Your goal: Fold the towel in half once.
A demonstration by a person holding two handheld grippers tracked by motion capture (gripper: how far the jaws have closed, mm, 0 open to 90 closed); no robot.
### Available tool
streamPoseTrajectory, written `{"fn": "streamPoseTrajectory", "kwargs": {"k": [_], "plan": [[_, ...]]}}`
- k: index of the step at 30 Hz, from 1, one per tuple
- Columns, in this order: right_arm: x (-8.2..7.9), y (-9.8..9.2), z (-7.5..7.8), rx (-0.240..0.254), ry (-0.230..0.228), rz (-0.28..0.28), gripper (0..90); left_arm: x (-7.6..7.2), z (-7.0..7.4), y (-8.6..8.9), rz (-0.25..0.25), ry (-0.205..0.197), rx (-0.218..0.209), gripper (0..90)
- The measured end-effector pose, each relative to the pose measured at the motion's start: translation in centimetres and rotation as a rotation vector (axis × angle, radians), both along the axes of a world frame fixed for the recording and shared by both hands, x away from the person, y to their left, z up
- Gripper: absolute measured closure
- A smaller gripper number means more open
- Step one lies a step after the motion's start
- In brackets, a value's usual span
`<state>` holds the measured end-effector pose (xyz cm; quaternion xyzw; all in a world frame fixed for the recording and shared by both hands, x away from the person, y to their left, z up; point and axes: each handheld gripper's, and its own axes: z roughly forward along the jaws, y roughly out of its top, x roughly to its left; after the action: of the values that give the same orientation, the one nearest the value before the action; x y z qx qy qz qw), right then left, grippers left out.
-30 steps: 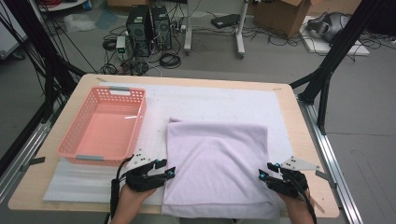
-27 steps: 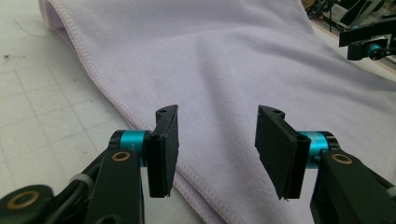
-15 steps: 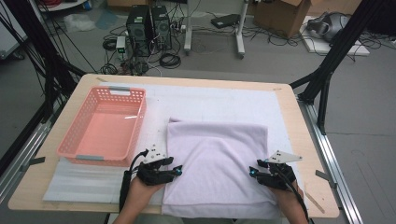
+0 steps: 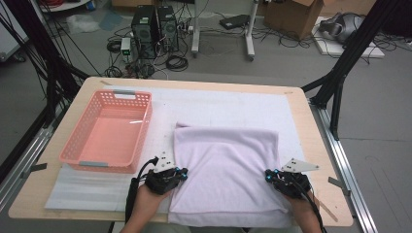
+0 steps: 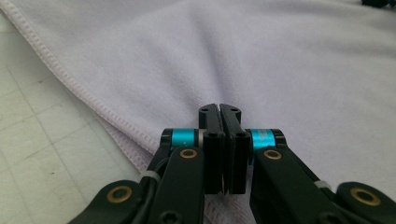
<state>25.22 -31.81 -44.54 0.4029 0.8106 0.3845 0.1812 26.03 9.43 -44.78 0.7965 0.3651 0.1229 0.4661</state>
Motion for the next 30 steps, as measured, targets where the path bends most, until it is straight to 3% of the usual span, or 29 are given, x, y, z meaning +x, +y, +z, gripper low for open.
{"fn": "streamPoseTrajectory", "kwargs": {"k": [6,11,24,30], "plan": [[-0.4,-0.4,0.6,0.034,-0.019,-0.004,85.7,-0.4,0.6,0.6,-0.008,-0.006,-0.064,87.8],[-1.1,-0.7,1.0,0.03,-0.014,0.006,85.7,-1.0,0.8,1.1,-0.029,0.005,-0.097,87.8],[-2.8,-1.8,1.2,0.034,0.053,0.046,85.9,-2.6,1.1,1.8,-0.079,0.038,-0.134,87.7],[-4.0,-2.1,1.2,0.048,0.114,0.062,85.1,-2.9,0.9,2.3,-0.109,0.057,-0.14,86.5]]}}
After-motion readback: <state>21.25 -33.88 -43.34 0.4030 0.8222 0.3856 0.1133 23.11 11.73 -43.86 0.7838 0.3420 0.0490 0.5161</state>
